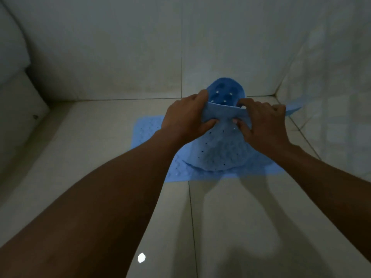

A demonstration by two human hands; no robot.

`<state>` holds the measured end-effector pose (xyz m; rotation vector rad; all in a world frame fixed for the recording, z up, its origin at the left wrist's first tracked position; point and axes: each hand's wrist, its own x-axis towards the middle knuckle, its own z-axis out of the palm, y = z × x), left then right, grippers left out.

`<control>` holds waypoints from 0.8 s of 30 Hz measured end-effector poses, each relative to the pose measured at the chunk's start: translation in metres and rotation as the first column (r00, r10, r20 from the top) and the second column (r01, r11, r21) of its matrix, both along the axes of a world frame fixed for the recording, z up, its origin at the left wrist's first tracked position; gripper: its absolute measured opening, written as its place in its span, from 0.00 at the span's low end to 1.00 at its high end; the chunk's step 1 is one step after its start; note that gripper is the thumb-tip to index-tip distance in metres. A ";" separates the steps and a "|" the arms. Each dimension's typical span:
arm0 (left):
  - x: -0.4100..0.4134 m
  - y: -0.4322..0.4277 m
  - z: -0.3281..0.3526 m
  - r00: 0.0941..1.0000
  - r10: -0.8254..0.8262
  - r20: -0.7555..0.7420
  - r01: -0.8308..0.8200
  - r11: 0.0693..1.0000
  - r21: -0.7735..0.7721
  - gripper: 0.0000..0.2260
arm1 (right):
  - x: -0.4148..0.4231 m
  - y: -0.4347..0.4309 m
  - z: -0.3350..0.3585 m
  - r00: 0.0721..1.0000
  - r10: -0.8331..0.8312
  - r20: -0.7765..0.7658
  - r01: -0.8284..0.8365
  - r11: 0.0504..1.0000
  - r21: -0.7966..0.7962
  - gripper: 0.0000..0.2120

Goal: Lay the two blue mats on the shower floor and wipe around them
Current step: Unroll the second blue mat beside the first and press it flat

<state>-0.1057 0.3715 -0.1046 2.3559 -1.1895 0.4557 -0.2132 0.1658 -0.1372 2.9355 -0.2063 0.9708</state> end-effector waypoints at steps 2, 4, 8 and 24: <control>-0.018 0.002 -0.003 0.998 0.051 0.037 -0.052 0.999 0.014 0.26 | -0.011 -0.014 0.002 0.998 0.063 -0.015 -0.063 0.998 0.017 0.20; -0.038 0.008 -0.003 0.993 0.100 0.063 -0.103 0.994 0.041 0.24 | -0.022 -0.020 0.007 0.994 0.104 -0.044 -0.101 0.992 0.074 0.26; -0.062 0.029 0.009 0.971 0.185 0.152 -0.210 0.963 0.168 0.21 | -0.035 -0.021 0.023 0.987 0.136 -0.085 -0.118 0.975 0.189 0.34; -0.085 0.061 0.037 0.921 0.287 -0.262 -0.199 0.928 0.316 0.25 | -0.046 0.002 0.066 0.750 0.227 -0.621 -0.044 0.955 0.295 0.36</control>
